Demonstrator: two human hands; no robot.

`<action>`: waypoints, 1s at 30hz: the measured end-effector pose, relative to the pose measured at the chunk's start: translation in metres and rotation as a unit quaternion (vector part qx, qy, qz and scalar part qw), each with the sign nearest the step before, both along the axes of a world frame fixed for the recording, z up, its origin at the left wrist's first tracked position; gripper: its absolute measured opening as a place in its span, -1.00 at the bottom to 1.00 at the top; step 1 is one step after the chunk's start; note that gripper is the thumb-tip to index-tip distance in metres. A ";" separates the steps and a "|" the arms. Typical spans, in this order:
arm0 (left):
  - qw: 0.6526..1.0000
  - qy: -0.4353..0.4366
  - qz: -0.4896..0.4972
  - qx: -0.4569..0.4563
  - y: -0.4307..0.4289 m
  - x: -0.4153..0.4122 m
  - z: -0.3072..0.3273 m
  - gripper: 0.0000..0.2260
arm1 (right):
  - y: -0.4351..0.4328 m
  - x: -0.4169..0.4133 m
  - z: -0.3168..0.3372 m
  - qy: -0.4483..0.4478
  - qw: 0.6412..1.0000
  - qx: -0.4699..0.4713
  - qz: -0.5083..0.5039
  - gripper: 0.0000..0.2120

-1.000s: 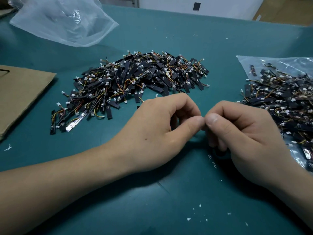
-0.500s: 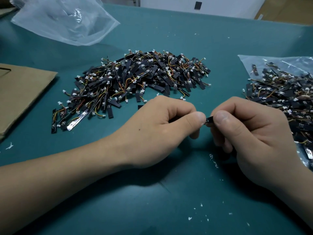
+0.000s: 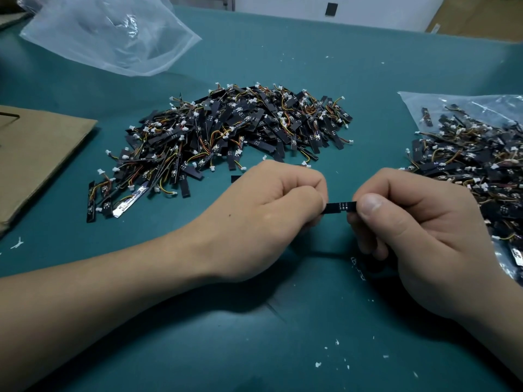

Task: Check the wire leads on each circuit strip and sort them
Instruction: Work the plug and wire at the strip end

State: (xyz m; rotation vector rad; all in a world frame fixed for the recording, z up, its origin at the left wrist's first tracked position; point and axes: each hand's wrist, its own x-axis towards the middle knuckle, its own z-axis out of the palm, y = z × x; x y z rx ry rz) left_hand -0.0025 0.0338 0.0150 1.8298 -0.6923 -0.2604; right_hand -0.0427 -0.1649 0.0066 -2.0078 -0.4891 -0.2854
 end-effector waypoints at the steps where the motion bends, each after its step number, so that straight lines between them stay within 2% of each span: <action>1: 1.000 0.001 0.000 -0.001 0.000 0.000 -0.001 -0.74 | 0.000 0.000 0.000 -0.001 1.000 0.003 -0.001 -0.75; 6: 0.998 0.041 -0.002 -0.051 -0.002 0.002 -0.003 -0.77 | 0.000 -0.001 0.000 -0.011 1.000 0.011 -0.003 -0.76; 13: 0.995 0.085 0.019 -0.056 -0.003 0.001 -0.002 -0.80 | 0.000 -0.004 0.003 0.000 1.000 0.009 0.021 -0.76; 20: 0.998 0.026 0.010 -0.056 0.000 -0.002 -0.003 -0.76 | 0.001 -0.001 0.005 0.027 0.997 -0.057 0.037 -0.76; 23: 0.999 0.004 0.015 -0.049 -0.002 -0.002 -0.001 -0.76 | 0.002 0.000 0.004 0.046 0.997 -0.047 0.031 -0.76; 27: 0.997 0.015 0.014 -0.068 -0.001 -0.001 -0.001 -0.70 | 0.002 0.001 0.001 0.008 1.000 -0.022 -0.010 -0.77; 30: 0.999 -0.002 0.017 -0.051 -0.002 -0.001 -0.002 -0.80 | 0.002 0.002 0.000 0.006 1.000 -0.005 -0.024 -0.77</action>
